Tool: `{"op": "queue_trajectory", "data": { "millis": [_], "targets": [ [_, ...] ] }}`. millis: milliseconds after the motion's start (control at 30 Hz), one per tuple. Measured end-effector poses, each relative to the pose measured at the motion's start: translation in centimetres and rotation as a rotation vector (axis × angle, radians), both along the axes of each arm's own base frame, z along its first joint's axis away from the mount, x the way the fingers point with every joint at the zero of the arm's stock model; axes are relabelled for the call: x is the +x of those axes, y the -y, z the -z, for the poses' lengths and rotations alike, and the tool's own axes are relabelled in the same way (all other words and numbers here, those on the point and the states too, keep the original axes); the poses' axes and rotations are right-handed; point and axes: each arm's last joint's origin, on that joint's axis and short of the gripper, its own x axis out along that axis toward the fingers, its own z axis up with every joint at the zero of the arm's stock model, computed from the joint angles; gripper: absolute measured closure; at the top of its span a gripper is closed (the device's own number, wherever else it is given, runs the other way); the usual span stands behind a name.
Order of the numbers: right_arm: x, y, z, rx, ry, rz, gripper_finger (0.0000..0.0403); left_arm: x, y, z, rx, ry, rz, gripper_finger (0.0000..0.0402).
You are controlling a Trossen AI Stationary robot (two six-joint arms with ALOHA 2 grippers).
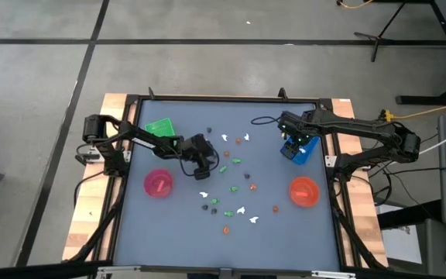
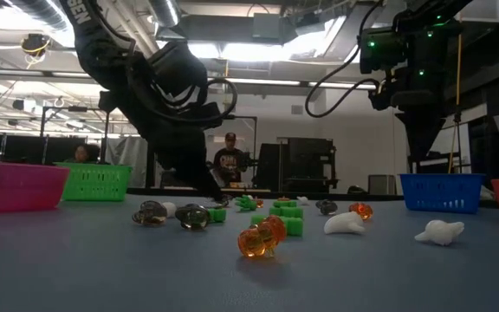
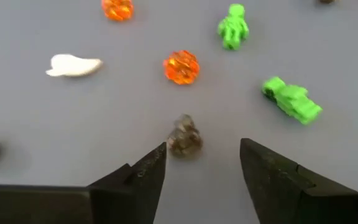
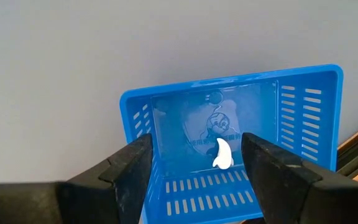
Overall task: Sort Halloween decoration
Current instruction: Put the small black skull toy into the green basket
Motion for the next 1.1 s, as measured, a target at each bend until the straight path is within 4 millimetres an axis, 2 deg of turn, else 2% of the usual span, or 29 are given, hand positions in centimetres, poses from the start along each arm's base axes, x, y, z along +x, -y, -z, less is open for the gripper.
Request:
{"op": "queue_trajectory", "data": {
  "millis": [433, 767, 1100],
  "targets": [
    [0.0, 0.0, 0.0, 0.0, 0.0, 0.0, 0.0157, 0.3, -0.2, -0.3, 0.033, 0.039, 0.017, 0.0209],
    [0.0, 0.0, 0.0, 0.0, 0.0, 0.0, 0.0157, 0.1, -1.3, -0.4, 0.038, 0.037, -0.003, 0.0211],
    [0.0, 0.0, 0.0, 0.0, 0.0, 0.0, 0.0157, 0.6, -1.2, -0.1, 0.013, 0.086, 0.039, 0.0211]
  ]
}}
